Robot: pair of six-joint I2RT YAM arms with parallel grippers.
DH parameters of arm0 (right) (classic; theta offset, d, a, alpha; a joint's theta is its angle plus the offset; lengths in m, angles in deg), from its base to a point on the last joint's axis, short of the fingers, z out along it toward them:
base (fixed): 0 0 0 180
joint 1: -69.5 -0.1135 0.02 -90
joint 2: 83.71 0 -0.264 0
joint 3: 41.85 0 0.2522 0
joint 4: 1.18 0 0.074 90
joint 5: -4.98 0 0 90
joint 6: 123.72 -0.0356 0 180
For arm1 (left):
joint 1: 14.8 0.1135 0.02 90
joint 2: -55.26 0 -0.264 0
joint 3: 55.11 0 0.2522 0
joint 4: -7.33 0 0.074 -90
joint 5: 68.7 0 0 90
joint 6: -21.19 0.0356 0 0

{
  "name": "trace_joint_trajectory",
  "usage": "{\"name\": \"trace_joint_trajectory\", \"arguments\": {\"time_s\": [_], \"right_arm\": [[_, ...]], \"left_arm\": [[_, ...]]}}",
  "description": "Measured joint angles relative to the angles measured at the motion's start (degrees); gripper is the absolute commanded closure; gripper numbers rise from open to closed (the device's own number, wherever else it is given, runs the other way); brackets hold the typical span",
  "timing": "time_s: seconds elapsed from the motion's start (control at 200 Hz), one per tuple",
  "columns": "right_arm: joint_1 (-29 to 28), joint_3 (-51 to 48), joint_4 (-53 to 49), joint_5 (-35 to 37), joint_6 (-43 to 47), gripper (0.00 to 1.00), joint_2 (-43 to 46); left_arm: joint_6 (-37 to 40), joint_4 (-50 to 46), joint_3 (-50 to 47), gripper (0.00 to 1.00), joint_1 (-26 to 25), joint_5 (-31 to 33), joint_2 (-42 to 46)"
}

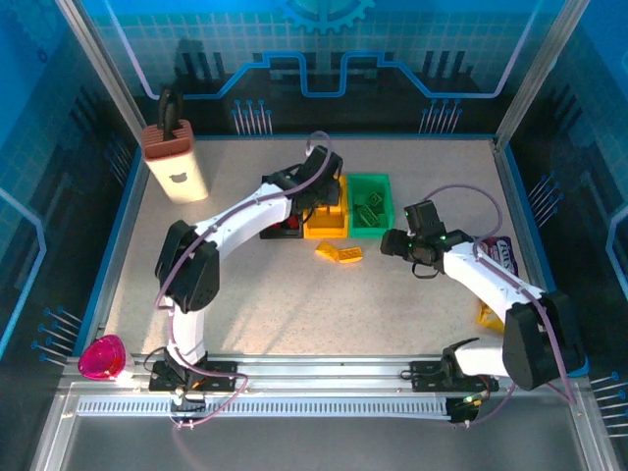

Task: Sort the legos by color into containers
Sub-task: Place the lego in the container.

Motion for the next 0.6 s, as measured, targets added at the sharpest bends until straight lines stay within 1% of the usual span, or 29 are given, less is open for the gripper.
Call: {"name": "trace_joint_trajectory", "arguments": {"time_s": [0.07, 0.235, 0.29, 0.305, 0.355, 0.405, 0.435, 0.52, 0.6], "right_arm": [[-1.36, -0.55, 0.48, -0.37, 0.0, 0.23, 0.72], [-4.22, -0.72, 1.36, -0.74, 0.0, 0.23, 0.87], [-4.87, -0.74, 1.51, -0.74, 0.0, 0.23, 0.87], [-5.01, -0.74, 1.51, -0.76, -0.02, 0.23, 0.87], [-5.53, -0.74, 1.7, -0.74, 0.0, 0.23, 0.87], [-5.92, -0.74, 1.86, -0.74, 0.0, 0.22, 0.87], [-5.95, -0.74, 1.92, -0.79, -0.02, 0.21, 0.87], [-6.97, -0.72, 1.9, -0.33, -0.02, 0.18, 0.7], [-8.7, -0.46, 1.92, -0.28, 0.0, 0.17, -0.39]], "left_arm": [[1.11, -0.09, 2.71, 0.65, 0.79, -0.07, -2.95], [2.32, -1.38, 6.6, 0.64, 2.89, -1.29, -9.4], [2.6, -1.75, 7.04, 0.61, 3.78, -1.79, -10.62], [2.69, -1.99, 7.28, 0.58, 4.04, -1.81, -10.88], [2.84, -2.49, 8.13, 0.4, 4.79, -2.21, -11.67], [2.86, -2.62, 8.79, 0.3, 5.4, -2.29, -11.96], [2.86, -2.71, 9.05, 0.27, 5.73, -2.38, -11.96], [3.76, -3.13, 9.92, 0.23, 6.01, -2.54, -11.67], [3.96, -2.49, 8.31, 0.2, 5.77, -3.13, -9.7]]}}
